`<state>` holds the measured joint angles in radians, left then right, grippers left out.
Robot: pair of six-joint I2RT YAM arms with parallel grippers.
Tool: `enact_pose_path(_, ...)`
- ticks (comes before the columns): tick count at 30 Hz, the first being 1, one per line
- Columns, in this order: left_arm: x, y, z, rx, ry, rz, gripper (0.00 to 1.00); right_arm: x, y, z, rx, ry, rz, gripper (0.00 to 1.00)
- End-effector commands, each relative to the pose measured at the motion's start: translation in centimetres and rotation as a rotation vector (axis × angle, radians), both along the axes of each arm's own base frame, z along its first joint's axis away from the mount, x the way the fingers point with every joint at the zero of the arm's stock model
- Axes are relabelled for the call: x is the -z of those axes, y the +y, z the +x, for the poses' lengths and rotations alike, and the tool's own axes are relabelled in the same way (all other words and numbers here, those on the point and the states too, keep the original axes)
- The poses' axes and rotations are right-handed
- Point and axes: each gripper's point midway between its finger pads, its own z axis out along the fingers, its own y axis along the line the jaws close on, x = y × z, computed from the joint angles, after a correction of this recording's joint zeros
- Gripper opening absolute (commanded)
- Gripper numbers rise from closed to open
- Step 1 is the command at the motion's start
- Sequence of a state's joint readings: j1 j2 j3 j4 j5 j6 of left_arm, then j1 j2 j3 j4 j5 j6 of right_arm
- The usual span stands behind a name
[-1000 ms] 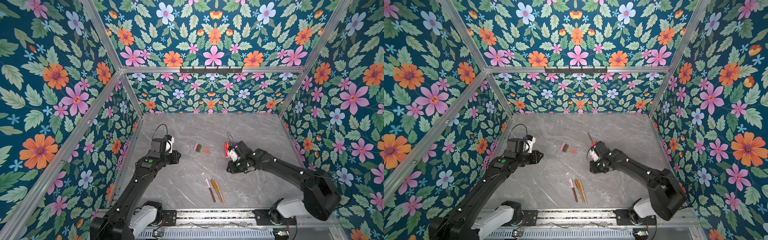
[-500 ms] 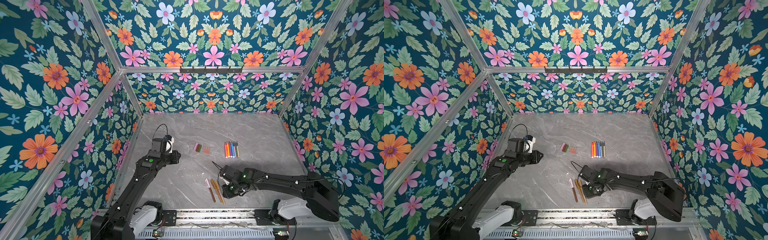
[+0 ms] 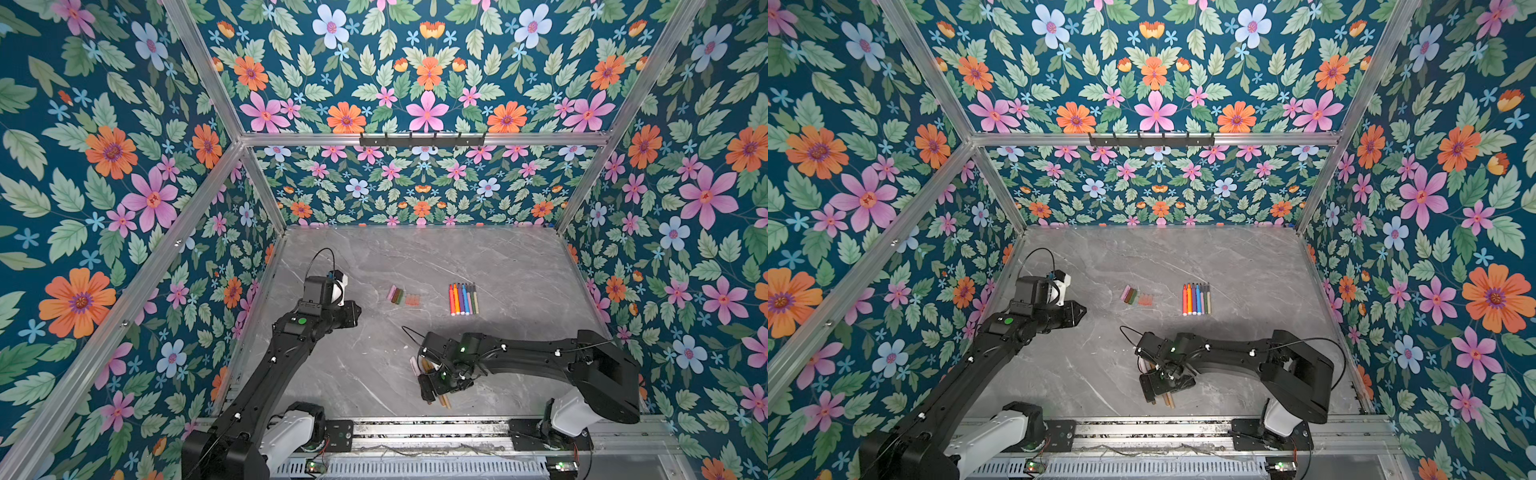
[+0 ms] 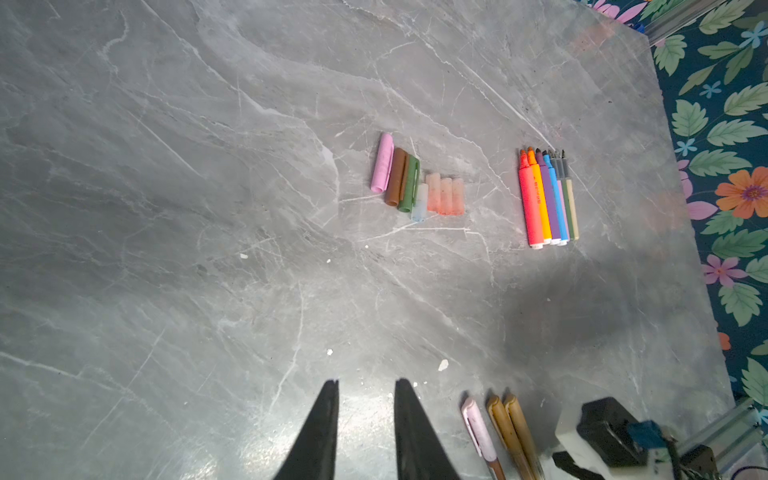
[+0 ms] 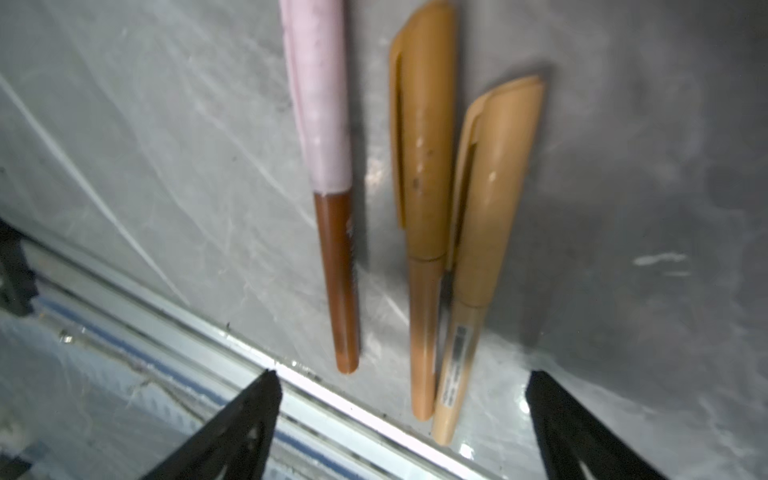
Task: Open the pen caps
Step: 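Move the open right gripper back over the remaining tan and pink pens, then lower the right gripper onto the tan pens and grasp the tan-capped pen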
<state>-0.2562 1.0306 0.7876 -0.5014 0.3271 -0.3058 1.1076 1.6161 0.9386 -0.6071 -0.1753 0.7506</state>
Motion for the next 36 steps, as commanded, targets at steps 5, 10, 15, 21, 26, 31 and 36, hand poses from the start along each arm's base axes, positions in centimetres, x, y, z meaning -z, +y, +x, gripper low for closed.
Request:
enact_pose_path(5, -0.4, -0.1, 0.2, 0.008, -0.023, -0.006, 0.27, 1.4, -0.1, 0.7, 0.066, 0.009, -0.13, 0.97)
enact_pose_path(10, -0.6, -0.2, 0.2, 0.01, -0.029, -0.008, 0.27, 1.8, 0.4, 1.0, 0.046, -0.011, -0.255, 0.87)
enact_pose_path(15, -0.6, -0.2, 0.1, 0.012, -0.03, -0.008, 0.27, 2.3, -0.2, 1.1, 0.075, -0.031, -0.343, 0.73)
enact_pose_path(21, -0.6, -0.2, 0.1, 0.012, -0.031, -0.009, 0.27, 2.1, -0.5, 1.4, 0.09, -0.046, -0.364, 0.51)
enact_pose_path(26, -0.7, -0.1, 0.2, 0.008, -0.034, -0.009, 0.27, 2.0, -0.9, 2.2, 0.099, -0.047, -0.365, 0.45)
enact_pose_path(31, -0.5, -0.1, 0.2, 0.008, -0.028, -0.007, 0.27, 1.8, -1.1, 3.8, 0.103, -0.047, -0.341, 0.36)
enact_pose_path(36, -0.5, -0.1, 0.2, 0.008, -0.027, -0.006, 0.27, 1.7, -1.9, 6.0, 0.095, -0.046, -0.336, 0.36)
